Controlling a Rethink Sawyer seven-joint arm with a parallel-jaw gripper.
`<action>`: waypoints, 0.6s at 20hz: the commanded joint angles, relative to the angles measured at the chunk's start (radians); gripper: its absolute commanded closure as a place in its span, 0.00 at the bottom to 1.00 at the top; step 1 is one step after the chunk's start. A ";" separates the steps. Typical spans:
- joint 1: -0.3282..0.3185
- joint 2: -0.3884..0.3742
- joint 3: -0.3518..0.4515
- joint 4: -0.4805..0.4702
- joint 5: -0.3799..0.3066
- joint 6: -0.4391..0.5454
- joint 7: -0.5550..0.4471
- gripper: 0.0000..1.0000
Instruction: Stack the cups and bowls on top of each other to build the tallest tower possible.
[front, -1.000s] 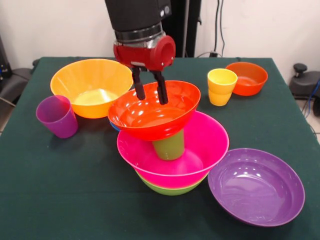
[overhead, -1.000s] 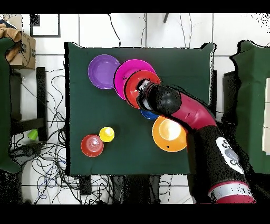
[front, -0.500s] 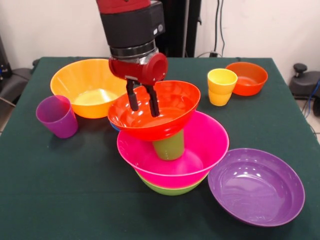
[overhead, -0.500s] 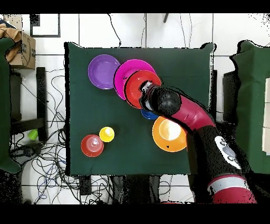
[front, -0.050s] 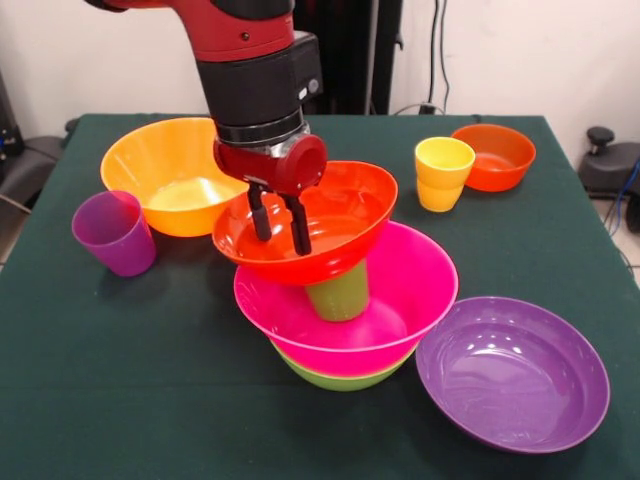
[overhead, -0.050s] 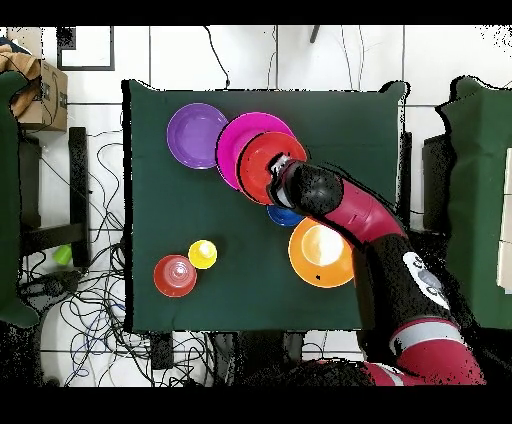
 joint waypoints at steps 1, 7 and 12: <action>0.063 0.024 -0.008 -0.043 0.044 -0.023 0.176 0.00; 0.088 0.037 -0.019 -0.063 0.070 -0.012 0.172 0.00; 0.098 0.041 -0.020 -0.057 0.084 -0.020 0.171 0.00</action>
